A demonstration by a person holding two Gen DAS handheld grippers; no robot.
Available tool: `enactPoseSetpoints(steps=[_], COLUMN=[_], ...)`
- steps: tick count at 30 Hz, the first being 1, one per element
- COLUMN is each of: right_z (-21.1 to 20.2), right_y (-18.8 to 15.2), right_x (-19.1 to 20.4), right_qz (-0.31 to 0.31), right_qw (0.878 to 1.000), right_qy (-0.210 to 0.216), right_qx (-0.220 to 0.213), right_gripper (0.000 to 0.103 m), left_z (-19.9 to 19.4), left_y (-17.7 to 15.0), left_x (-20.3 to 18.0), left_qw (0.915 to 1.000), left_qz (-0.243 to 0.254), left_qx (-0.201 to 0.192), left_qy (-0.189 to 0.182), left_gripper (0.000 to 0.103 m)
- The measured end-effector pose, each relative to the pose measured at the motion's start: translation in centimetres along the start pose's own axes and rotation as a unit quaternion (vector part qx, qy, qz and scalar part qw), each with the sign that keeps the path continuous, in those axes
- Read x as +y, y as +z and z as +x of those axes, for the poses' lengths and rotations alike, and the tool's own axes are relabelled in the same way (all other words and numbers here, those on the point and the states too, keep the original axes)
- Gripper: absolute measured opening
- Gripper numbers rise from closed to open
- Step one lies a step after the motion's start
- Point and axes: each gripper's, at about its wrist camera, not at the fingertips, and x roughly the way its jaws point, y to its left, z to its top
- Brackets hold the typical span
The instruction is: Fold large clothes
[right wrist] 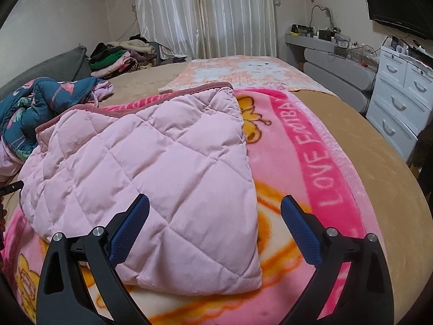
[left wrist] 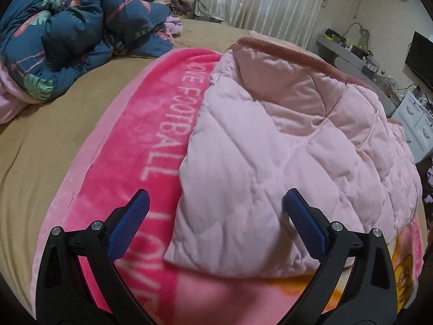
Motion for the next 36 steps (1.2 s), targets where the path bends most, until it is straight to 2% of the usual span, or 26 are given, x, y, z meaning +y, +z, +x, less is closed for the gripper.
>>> enactPoseSetpoints(steps=[7,12,14,15,17,18,20,22,25,29,36], right_z=[1.9,4.2,4.7,4.8,4.5,4.1,3.0,1.9,0.1,-1.7,0.4], right_y=[1.4,1.9,1.6,1.4,1.0,0.8,0.7,0.7,1.5,4.2,8.7], right_x=[0.1,-0.5,-0.6,-0.5,-0.6,-0.5,0.0,0.6,0.9,1.2,0.9], right_qz=[0.002,0.028,0.029,0.028,0.030,0.029,0.013,-0.006,-0.013,-0.016,-0.008], right_qw=[1.000,0.999,0.999,0.999,0.999,0.999,1.000,1.000,0.999,0.996,0.994], right_qy=[0.011,0.025,0.024,0.012,0.010,0.010,0.005,-0.004,-0.003,0.000,-0.018], right_qx=[0.007,0.030,0.035,0.033,0.027,0.019,0.003,-0.014,-0.043,-0.085,-0.103], right_gripper=[0.097,0.094,0.074,0.056,0.035,0.029,0.022,0.019,0.017,0.017,0.016], left_z=[2.5,3.4,3.4,3.3,2.6,2.2,1.3,0.0,-2.5,-4.2,-2.5], left_y=[1.8,2.3,2.3,2.3,2.2,2.2,2.1,2.1,2.8,5.1,9.4], left_x=[-0.3,-1.1,-1.8,-2.2,-3.2,-3.6,-4.4,-5.1,-5.4,-6.2,-7.0], left_qw=[0.9997,0.9996,0.9997,0.9999,0.9997,0.9991,0.9972,0.9947,0.9926,0.9894,0.9888], left_qz=[-0.013,-0.016,-0.008,0.000,0.021,0.034,0.059,0.077,0.077,0.080,0.064], left_qx=[0.009,0.006,0.002,0.000,-0.010,-0.018,-0.032,-0.053,-0.088,-0.119,-0.132], left_qy=[-0.017,-0.023,-0.022,-0.014,0.005,0.016,0.033,0.042,0.031,0.021,0.028], left_gripper=[0.094,0.092,0.065,0.060,0.029,0.025,0.016,0.014,0.013,0.012,0.012])
